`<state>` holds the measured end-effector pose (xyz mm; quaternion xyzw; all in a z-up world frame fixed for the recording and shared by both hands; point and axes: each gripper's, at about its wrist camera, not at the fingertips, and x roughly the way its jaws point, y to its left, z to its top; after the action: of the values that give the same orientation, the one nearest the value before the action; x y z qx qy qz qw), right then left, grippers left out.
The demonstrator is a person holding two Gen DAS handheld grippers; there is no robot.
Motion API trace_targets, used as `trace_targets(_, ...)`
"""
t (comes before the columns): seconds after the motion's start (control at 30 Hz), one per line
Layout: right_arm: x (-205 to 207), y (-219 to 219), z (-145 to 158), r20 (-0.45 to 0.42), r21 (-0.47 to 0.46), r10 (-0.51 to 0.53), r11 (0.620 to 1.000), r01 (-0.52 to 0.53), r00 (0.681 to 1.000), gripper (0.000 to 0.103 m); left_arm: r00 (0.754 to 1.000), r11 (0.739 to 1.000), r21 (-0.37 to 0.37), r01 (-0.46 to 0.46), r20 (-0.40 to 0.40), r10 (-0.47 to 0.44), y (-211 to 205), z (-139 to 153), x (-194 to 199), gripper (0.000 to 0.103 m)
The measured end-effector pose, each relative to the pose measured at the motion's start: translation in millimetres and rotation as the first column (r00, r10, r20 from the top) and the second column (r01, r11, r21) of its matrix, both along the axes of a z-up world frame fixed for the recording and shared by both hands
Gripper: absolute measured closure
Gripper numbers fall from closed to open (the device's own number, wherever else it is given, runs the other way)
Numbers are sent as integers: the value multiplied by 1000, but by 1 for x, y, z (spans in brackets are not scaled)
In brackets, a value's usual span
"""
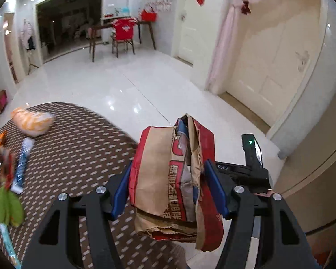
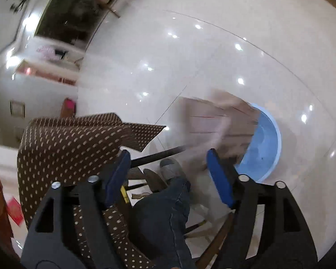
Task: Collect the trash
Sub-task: 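Carry both bags to the blue bin and release them inside, then return both tools over the table toward the remaining trash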
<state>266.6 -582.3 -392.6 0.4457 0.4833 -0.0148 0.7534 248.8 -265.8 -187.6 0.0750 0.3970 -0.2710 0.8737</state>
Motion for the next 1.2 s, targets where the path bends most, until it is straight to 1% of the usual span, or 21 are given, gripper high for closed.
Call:
trace_targets(0.07,-11,-13,5,23,14,-33,999,33,999,21,999,999,20,29,-24,-29,-20,-11,6,41)
trace_targets(0.2,-28,-39,32,65,-17,-86,996,87,994,18,994,994,63,86,-67,-82,-55,-31,17,41)
trace_targets(0.3,-53,-53,69,136,-53,-137,988,145,981,16,988,989,95,113,-112,-103,-77,-49,27,41)
trace_targets(0.37,-69,-65,89,184,-70,-152,983,167,971,14,982,986,107,131,-150,-114,-89,-59,31,40)
trace_targets(0.4,-70,-65,97,196,-78,-158,981,176,968,13,976,982,114,149,-178,-127,-97,-65,35,40)
trace_targets(0.43,-79,-63,111,212,-91,-165,978,188,963,13,970,979,119,167,-196,-141,-103,-69,38,39)
trace_targets(0.47,-86,-65,126,236,-106,-168,975,197,957,12,965,976,122,183,-211,-154,-108,-74,44,31)
trace_targets(0.5,-88,-65,132,249,-113,-171,972,204,953,11,962,973,129,191,-220,-160,-113,-77,48,23)
trace_targets(0.53,-92,-68,140,267,-120,-175,970,213,948,10,965,971,146,187,-214,-153,-119,-80,51,12)
trace_targets(0.6,-91,-67,153,288,-130,-174,967,219,942,8,969,972,157,173,-204,-139,-123,-80,55,11)
trace_targets(0.63,-92,-65,160,297,-140,-168,966,217,940,7,968,975,147,169,-212,-136,-124,-80,58,11)
trace_targets(0.73,-92,-58,173,308,-170,-162,960,222,937,6,970,984,106,142,-211,-118,-116,-68,62,11)
trace_targets(0.87,-88,-38,187,327,-229,-155,944,238,932,6,986,993,65,103,-141,-93,-88,-39,58,11)
trace_targets(1.0,-80,-13,206,365,-322,-132,911,258,922,6,994,998,11,66,-83,-65,-56,-7,46,9)
trace_targets(1.07,-76,5,219,382,-368,-97,896,248,919,6,998,999,-11,46,-47,-47,-36,10,40,9)
trace_targets(1.2,-69,36,243,408,-425,-35,877,223,913,6,1000,998,-53,18,19,-17,1,43,23,9)
